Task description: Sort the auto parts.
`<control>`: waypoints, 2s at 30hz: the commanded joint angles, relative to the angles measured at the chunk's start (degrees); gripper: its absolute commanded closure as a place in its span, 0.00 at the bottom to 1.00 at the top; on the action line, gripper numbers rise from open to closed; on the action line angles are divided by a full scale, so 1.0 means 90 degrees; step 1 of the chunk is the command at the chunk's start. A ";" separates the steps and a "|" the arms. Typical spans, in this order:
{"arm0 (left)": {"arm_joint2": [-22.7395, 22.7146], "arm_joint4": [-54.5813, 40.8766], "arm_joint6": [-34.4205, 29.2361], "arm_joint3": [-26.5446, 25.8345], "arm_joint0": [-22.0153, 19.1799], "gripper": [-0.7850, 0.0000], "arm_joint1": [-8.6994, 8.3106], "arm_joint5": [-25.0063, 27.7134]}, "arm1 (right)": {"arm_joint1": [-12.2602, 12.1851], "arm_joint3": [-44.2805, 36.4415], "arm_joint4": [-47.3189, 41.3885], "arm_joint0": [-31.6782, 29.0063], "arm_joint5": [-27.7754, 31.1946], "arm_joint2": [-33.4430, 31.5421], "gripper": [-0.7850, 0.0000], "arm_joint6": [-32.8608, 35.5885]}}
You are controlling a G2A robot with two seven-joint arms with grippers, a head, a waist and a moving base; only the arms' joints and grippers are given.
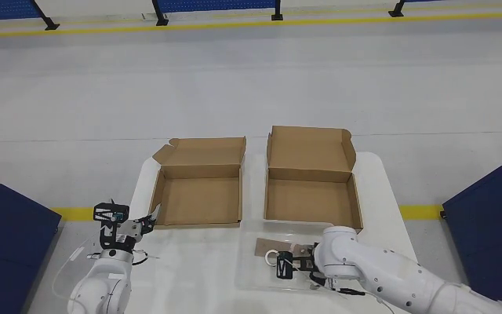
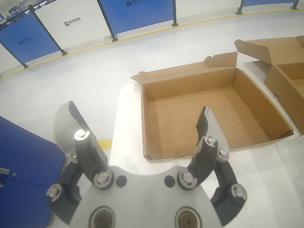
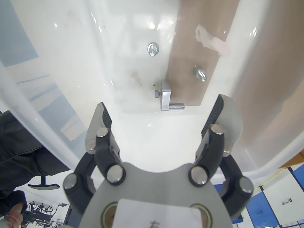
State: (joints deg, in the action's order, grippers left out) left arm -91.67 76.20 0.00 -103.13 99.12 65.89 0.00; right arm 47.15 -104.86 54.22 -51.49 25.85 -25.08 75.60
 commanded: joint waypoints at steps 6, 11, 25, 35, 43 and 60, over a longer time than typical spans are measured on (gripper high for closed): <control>0.0000 0.0000 0.0000 0.0000 0.0000 0.00 0.0000 0.0000 | 0.0053 0.0101 -0.0025 -0.0032 0.0017 -0.0004 0.53 0.0121; 0.0000 0.0000 0.0000 0.0000 0.0000 0.00 0.0000 0.0000 | 0.0095 0.0159 -0.0026 -0.0045 0.0002 -0.0004 0.54 0.0213; 0.0000 0.0000 0.0000 0.0000 0.0000 0.00 0.0000 0.0000 | 0.0223 0.0315 0.0094 -0.0073 0.0006 0.0028 0.56 0.0303; 0.0000 0.0000 0.0000 0.0000 0.0000 0.00 0.0000 0.0000 | 0.0314 0.0443 0.0190 -0.0078 -0.0017 0.0057 0.60 0.0331; 0.0000 0.0000 0.0000 0.0000 0.0000 0.00 0.0000 0.0000 | 0.0381 0.0506 0.0264 -0.0068 -0.0041 0.0072 0.62 0.0355; 0.0000 0.0000 0.0000 0.0000 0.0000 0.00 0.0000 0.0000 | 0.0413 0.0381 0.0281 -0.0014 -0.0192 0.0010 1.00 0.0506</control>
State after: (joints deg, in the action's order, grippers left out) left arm -91.67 76.20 0.00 -103.13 99.12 65.89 0.00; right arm 51.02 -101.10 56.97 -51.65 24.04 -24.80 80.24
